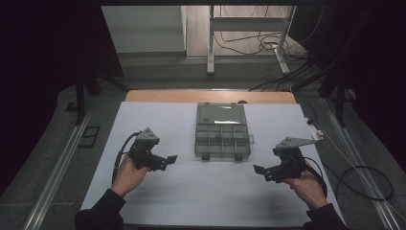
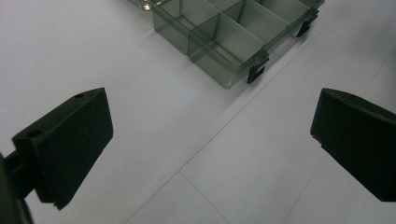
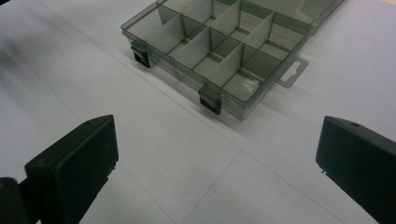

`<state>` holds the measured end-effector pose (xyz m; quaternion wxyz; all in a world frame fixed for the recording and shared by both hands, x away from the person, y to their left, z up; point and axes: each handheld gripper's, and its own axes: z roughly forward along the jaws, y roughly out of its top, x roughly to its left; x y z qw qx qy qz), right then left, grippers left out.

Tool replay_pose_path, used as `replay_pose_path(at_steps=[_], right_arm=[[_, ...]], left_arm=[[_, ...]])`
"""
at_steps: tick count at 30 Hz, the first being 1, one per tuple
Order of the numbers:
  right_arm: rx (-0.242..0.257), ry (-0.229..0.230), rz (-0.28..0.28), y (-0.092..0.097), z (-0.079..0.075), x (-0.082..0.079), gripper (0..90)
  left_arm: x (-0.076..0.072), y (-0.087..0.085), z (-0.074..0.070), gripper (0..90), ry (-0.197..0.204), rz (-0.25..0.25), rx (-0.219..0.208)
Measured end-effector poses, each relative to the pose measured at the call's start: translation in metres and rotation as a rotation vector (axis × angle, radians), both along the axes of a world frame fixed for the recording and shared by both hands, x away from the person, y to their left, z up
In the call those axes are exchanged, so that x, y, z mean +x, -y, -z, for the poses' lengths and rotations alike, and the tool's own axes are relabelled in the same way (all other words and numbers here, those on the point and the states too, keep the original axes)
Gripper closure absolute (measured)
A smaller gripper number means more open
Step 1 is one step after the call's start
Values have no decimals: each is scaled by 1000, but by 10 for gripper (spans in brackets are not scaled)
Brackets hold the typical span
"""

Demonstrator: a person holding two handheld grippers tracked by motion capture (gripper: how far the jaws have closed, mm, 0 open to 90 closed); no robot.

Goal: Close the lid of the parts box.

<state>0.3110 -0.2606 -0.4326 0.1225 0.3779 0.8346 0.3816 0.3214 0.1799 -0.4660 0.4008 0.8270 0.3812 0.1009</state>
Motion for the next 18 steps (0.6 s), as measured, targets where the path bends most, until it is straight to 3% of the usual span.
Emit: replay_pose_path(at_steps=[9,14,18], right_arm=[[-13,-15,4,-5,2,15,0],[-11,-16,9,-7,2,25,0],[-10,-24,7,-11,1,33,0]], left_arm=[[14,10,2,0,-30,3,-1],[22,15,3,0,-52,29,-37],[28,19,3,0,-49,42,-38]])
